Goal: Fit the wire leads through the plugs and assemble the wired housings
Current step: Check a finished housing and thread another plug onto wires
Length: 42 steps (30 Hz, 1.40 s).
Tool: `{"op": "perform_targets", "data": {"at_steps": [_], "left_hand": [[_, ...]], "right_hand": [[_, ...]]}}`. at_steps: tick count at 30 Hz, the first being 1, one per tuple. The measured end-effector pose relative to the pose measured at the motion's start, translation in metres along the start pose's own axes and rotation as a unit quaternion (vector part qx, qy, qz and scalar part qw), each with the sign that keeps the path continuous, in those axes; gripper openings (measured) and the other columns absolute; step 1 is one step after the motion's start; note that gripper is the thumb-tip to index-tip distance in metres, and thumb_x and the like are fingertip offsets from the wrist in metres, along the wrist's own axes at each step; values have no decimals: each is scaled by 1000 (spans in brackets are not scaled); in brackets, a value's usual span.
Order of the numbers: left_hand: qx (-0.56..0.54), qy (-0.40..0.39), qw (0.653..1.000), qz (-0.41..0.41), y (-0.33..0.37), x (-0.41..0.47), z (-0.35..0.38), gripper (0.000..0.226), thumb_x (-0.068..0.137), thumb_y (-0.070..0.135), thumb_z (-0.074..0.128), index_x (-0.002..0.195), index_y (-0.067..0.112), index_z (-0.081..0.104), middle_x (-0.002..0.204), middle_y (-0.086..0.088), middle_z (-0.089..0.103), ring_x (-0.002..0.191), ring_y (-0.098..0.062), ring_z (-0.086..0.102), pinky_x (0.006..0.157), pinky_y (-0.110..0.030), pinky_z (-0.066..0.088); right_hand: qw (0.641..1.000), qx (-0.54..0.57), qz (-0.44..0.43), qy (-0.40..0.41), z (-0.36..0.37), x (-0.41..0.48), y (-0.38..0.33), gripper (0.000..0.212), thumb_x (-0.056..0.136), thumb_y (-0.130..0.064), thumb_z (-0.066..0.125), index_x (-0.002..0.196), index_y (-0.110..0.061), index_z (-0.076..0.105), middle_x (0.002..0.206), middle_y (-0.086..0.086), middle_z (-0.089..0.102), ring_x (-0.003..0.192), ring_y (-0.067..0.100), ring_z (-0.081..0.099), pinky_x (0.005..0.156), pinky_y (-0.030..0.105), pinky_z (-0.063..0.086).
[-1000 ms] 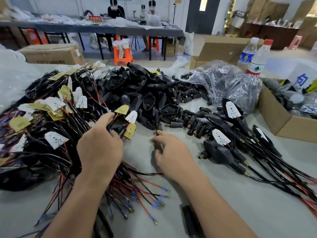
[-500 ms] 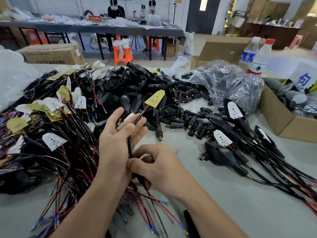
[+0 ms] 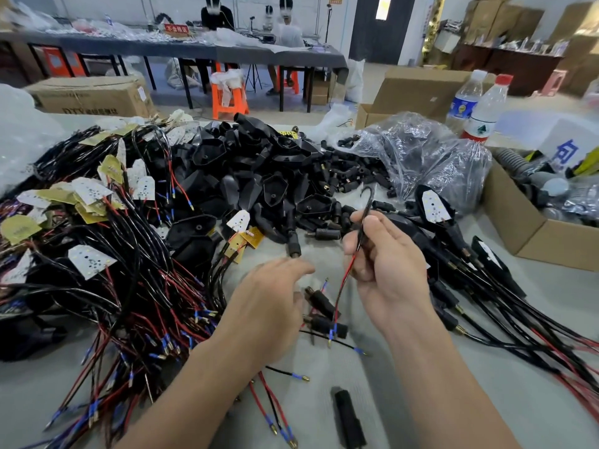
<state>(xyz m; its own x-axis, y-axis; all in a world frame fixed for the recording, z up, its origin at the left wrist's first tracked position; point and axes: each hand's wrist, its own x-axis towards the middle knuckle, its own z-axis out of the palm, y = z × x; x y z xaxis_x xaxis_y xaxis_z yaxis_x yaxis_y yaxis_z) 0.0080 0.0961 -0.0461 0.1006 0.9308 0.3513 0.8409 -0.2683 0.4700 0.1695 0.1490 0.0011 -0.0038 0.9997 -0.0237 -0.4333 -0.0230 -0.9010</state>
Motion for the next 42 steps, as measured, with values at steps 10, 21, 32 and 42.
{"op": "perform_targets", "data": {"at_steps": [10, 21, 32, 42], "left_hand": [[245, -62, 960, -117, -33, 75, -18, 54, 94, 15, 52, 147, 21, 46, 144, -4, 47, 135, -26, 45, 102, -42, 43], [-118, 171, 966, -154, -28, 67, -37, 37, 84, 34, 72, 57, 15, 55, 103, 7, 60, 90, -6, 58, 80, -27, 38], [-197, 75, 964, -158, -17, 14, -20, 32, 75, 56, 55, 84, 26, 46, 67, 0, 63, 57, -19, 60, 58, -38, 50], [-135, 80, 977, -143, -14, 12, -19, 17, 85, 32, 63, 96, 41, 54, 82, 16, 59, 72, 0, 55, 61, -13, 37]], "right_hand": [[978, 97, 66, -174, -4, -6, -1, 19, 80, 1, 51, 86, -10, 65, 73, 13, 59, 51, 17, 41, 58, 28, 33], [963, -57, -23, -264, 7, -18, -7, 24, 102, 0, 49, 90, -12, 66, 92, 17, 73, 75, 19, 65, 67, 26, 53], [984, 63, -127, -106, 0, -12, -14, 28, 103, 3, 42, 89, -9, 63, 84, 12, 71, 70, 21, 59, 68, 29, 53], [975, 76, -169, -120, -1, -10, -14, 26, 104, 1, 43, 92, -9, 64, 87, 11, 72, 73, 22, 63, 74, 31, 55]]}}
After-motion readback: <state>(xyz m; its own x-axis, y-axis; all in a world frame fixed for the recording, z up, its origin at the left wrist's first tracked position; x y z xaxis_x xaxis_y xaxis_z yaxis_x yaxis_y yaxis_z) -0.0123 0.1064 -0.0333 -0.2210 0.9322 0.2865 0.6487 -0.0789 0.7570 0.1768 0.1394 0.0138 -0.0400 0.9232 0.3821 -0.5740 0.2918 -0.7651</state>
